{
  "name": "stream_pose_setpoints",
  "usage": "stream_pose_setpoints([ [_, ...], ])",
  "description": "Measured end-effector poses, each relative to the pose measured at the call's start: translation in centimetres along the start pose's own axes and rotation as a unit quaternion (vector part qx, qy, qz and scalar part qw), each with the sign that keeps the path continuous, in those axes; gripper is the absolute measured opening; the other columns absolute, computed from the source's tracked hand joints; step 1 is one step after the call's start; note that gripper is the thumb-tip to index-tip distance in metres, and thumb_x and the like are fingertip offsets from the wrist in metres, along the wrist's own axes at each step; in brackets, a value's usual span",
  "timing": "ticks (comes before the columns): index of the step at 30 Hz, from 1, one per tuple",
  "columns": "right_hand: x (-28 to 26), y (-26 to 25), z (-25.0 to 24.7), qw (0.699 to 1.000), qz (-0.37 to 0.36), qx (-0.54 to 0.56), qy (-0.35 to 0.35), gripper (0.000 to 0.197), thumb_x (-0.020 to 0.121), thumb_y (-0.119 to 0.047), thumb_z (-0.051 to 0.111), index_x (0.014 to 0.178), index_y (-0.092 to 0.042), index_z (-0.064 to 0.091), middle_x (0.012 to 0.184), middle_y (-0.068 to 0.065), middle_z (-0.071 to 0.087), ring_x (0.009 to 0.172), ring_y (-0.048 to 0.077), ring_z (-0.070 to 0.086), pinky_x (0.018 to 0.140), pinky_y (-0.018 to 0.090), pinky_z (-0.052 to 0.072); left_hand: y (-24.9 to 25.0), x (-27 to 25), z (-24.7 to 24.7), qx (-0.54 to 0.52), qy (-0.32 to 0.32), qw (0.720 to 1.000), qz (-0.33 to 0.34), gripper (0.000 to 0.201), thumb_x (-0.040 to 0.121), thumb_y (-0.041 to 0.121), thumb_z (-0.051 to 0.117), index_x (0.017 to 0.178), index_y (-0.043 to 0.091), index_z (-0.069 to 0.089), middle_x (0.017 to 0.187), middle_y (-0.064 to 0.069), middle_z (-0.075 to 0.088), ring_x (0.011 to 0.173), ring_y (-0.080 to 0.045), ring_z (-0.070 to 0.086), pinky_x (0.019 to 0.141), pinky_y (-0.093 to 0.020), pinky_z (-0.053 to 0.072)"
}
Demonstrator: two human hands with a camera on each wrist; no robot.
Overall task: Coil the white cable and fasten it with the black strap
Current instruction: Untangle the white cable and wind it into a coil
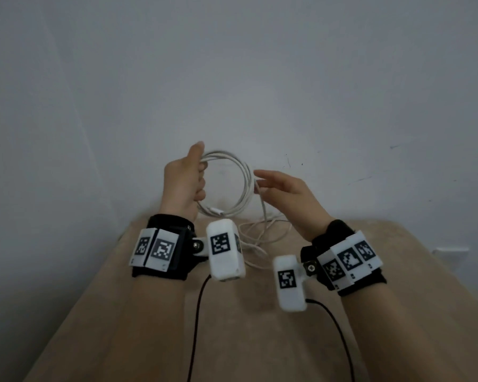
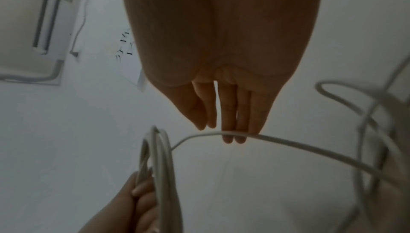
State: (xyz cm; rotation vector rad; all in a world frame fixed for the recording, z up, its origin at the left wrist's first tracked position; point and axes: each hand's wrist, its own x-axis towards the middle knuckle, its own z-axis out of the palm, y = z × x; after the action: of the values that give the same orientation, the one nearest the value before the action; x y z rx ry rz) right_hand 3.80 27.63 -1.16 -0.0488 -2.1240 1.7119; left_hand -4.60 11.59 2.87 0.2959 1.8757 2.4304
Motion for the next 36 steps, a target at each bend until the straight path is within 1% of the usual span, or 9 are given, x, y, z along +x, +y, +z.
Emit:
stream_pose_setpoints([
  [4,-0.2,0.7,-0.4,0.999,0.022,0.0,0.035,0.015,0.091,-0.02,0.062,0.094,-0.008,0.072,0.062,-0.002,0.054,0.06,0.01,0.054,0.074,0.03,0.054,0.4,0.2,-0.7,0.06,-0.039,0.997,0.012,0.044,0.091,0.036,0.058,0.056,0.018,0.039,0.037,0.012,0.028,0.032,-0.005,0.018,0.035,-0.016,0.013],
  [7,-0.3,0.4,-1.4,0.991,0.026,0.101,0.079,0.018,0.091,-0.016,0.062,0.078,-0.009,0.072,0.064,0.005,0.043,0.051,0.011,0.036,0.051,0.023,0.042,-0.1,0.4,-1.0,0.17,-0.045,0.983,0.05,0.047,0.09,0.039,0.06,0.054,0.015,0.043,0.032,0.012,0.033,0.031,-0.006,0.023,0.039,-0.019,0.018],
  [11,-0.3,-0.2,-2.7,0.986,0.007,0.137,0.099,0.019,0.09,-0.018,0.063,0.081,-0.005,0.073,0.066,0.001,0.042,0.049,0.011,0.023,0.044,0.019,0.024,-0.8,0.6,-1.1,0.26,-0.028,0.96,0.102,0.058,0.087,0.045,0.063,0.038,0.022,0.041,0.037,0.01,0.037,0.034,-0.006,0.029,0.05,-0.029,0.023],
  [13,-0.4,-0.3,-2.8,0.988,0.003,0.13,0.088,0.021,0.09,-0.019,0.062,0.086,-0.001,0.072,0.063,-0.002,0.047,0.049,0.011,0.024,0.043,0.018,0.022,-0.9,0.6,-1.0,0.277,0.0,0.953,0.122,0.054,0.087,0.048,0.06,0.046,0.016,0.048,0.045,0.006,0.041,0.043,-0.011,0.034,0.056,-0.029,0.028],
  [15,-0.5,-0.3,-2.6,0.99,0.006,0.124,0.068,0.022,0.09,-0.019,0.062,0.09,0.0,0.072,0.065,-0.004,0.058,0.049,0.01,0.03,0.041,0.017,0.025,-0.9,0.8,-0.8,0.252,0.027,0.96,0.121,0.051,0.088,0.05,0.058,0.056,0.01,0.052,0.053,0.001,0.046,0.047,-0.014,0.036,0.058,-0.03,0.03],
  [21,-0.9,-0.9,-1.4,0.997,0.018,0.08,0.0,0.019,0.092,-0.015,0.059,0.086,-0.006,0.075,0.085,0.009,0.071,0.054,0.009,0.049,0.039,0.015,0.026,-1.0,1.2,-0.9,0.081,0.072,0.993,0.039,0.045,0.089,0.045,0.059,0.059,0.014,0.047,0.055,0.003,0.047,0.03,-0.002,0.033,0.037,-0.016,0.024],
  [27,-0.9,-0.9,-0.1,0.998,0.048,0.022,-0.042,0.025,0.098,-0.022,0.047,0.104,-0.017,0.07,0.098,0.003,0.074,0.055,0.013,0.057,0.037,0.014,0.024,-1.2,1.0,-0.2,0.045,0.121,0.991,0.042,0.048,0.09,0.043,0.059,0.056,0.013,0.046,0.057,0.003,0.049,0.042,-0.01,0.034,0.045,-0.023,0.027],
  [30,-0.9,-1.1,0.8,0.996,0.066,0.012,-0.063,0.03,0.1,-0.031,0.041,0.118,-0.024,0.063,0.106,-0.001,0.071,0.067,0.014,0.062,0.038,0.014,0.023,-1.1,0.7,0.2,-0.003,0.109,0.994,0.016,0.044,0.091,0.044,0.057,0.06,0.014,0.047,0.058,0.003,0.045,0.034,-0.007,0.028,0.037,-0.017,0.023],
  [36,-0.8,-0.8,1.3,0.991,0.082,0.07,-0.08,0.039,0.102,-0.036,0.034,0.117,-0.023,0.067,0.113,0.001,0.07,0.085,0.012,0.06,0.048,0.02,0.033,-0.8,0.2,0.9,-0.147,0.058,0.985,-0.067,0.044,0.093,0.046,0.052,0.061,0.018,0.04,0.039,0.01,0.026,0.031,-0.006,0.017,0.031,-0.017,0.015],
])
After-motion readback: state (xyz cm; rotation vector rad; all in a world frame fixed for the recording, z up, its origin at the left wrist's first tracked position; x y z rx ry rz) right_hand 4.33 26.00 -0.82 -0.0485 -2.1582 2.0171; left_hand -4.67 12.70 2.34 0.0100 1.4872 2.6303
